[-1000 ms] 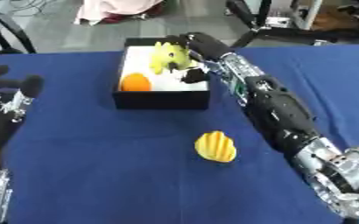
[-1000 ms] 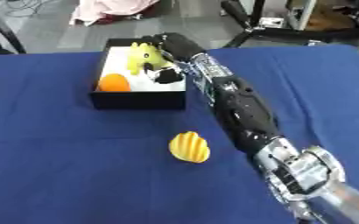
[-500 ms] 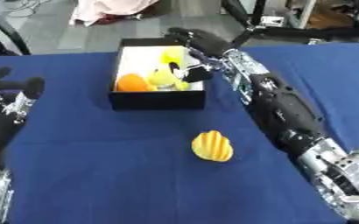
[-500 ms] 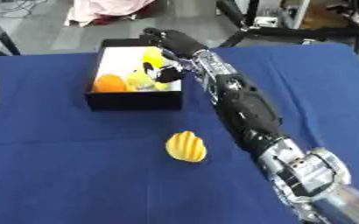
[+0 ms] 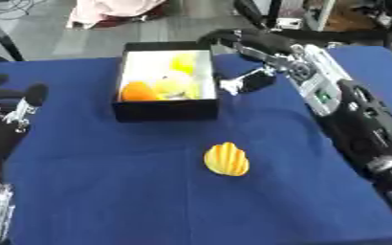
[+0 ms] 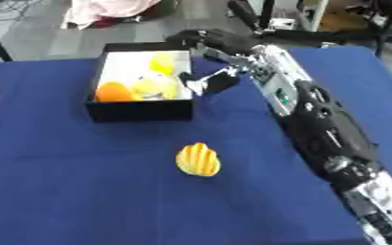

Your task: Pick up objects on the table and place them in the box.

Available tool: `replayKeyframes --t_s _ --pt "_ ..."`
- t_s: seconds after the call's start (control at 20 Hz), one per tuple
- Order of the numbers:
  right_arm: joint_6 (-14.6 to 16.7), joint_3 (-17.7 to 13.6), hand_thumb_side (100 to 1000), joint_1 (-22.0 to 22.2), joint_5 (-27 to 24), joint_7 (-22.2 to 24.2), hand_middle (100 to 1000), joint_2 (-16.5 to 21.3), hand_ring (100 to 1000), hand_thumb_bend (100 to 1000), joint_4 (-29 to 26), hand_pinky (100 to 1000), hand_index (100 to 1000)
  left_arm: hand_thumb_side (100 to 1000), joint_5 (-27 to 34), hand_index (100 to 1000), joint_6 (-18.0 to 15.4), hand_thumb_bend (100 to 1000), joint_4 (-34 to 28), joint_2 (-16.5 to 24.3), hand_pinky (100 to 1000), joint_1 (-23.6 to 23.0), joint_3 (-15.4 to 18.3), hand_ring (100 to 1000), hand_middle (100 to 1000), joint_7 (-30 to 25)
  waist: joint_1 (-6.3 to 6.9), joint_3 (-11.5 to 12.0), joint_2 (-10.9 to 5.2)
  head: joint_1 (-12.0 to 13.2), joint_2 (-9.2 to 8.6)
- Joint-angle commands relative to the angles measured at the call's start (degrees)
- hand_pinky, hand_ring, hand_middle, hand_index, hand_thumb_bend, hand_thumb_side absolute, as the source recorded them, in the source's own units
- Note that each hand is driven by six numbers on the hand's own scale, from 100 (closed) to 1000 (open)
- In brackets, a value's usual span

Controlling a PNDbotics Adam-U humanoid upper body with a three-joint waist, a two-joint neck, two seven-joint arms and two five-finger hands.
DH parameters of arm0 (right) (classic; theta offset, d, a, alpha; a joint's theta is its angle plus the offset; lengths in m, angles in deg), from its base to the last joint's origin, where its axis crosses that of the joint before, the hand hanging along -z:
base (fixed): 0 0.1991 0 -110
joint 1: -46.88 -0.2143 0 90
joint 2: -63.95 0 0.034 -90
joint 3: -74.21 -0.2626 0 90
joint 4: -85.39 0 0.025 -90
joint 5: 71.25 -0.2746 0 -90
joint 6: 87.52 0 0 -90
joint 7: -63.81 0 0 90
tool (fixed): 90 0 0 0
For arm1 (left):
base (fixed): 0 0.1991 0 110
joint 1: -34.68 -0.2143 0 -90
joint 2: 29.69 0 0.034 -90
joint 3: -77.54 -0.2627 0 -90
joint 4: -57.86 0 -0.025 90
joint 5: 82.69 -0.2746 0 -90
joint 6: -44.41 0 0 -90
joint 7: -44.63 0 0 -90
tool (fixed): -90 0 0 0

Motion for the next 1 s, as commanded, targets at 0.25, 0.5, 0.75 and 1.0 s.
replayKeyframes --t_s 0.25,0.5,0.75,1.0 --pt "-0.62 2.00 659 5.72 2.69 9.50 909 3.52 909 100 -2.95 942 992 606 -0.91 807 0.25 928 -0.37 1.52 590 -0.22 1.23 501 548 0.30 -0.89 -0.29 -1.42 0.38 -0.11" --pt "1.73 2.76 713 6.91 9.61 9.17 911 2.10 916 100 2.46 949 991 607 -0.99 808 0.27 932 -0.11 1.40 590 -0.36 1.29 500 547 0.03 -0.93 -0.17 -1.75 0.10 -0.11" --pt "3.84 3.28 717 6.20 16.37 7.29 919 0.26 922 100 7.44 954 994 608 -1.01 809 0.28 930 -0.07 1.29 590 -0.36 1.12 499 547 -0.26 -0.88 -0.16 -1.83 -0.02 -0.11" --pt "4.96 3.52 697 5.15 19.96 5.94 921 -1.21 926 100 10.22 958 994 607 -0.96 809 0.30 931 -0.12 1.26 591 -0.41 1.01 498 546 -0.41 -0.81 -0.18 -1.82 -0.22 -0.11"
